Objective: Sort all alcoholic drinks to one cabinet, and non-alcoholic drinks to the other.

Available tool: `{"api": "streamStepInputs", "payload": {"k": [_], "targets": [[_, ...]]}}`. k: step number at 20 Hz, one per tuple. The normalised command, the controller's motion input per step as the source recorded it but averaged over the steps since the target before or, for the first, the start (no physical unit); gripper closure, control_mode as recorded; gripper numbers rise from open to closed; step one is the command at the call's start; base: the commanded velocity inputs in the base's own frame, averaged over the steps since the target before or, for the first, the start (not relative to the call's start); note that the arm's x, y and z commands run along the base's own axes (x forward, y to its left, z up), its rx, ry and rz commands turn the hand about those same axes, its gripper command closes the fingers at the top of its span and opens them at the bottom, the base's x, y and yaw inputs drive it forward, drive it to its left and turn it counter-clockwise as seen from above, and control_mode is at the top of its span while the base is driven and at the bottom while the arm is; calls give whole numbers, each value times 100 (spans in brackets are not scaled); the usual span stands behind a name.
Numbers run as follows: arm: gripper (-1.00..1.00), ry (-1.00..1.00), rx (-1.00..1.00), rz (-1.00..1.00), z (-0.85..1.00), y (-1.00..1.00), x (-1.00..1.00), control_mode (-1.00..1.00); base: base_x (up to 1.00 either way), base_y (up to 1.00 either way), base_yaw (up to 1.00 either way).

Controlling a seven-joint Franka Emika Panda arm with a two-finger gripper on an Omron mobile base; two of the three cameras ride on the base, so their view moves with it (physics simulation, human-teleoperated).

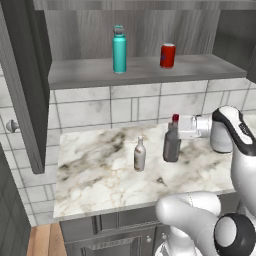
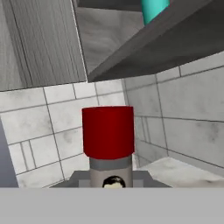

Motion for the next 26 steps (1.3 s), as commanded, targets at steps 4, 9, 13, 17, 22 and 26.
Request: {"api": "streamStepInputs", "payload": {"k": [4, 9, 13, 17, 22, 26], "targets": [[100, 0, 0, -17, 63, 0, -41, -100, 0, 0, 0], [100, 0, -3, -22, 31, 2, -57, -100, 0, 0, 0], [100, 1, -5, -26, 28, 0, -67, -100, 0, 0, 0], [100, 3, -8, -24, 36, 0, -68, -100, 0, 0, 0], [100, 2, -7, -23, 52, 2, -61, -100, 0, 0, 0], [100, 6, -7, -22, 47, 3, -47, -100, 0, 0, 0]]}}
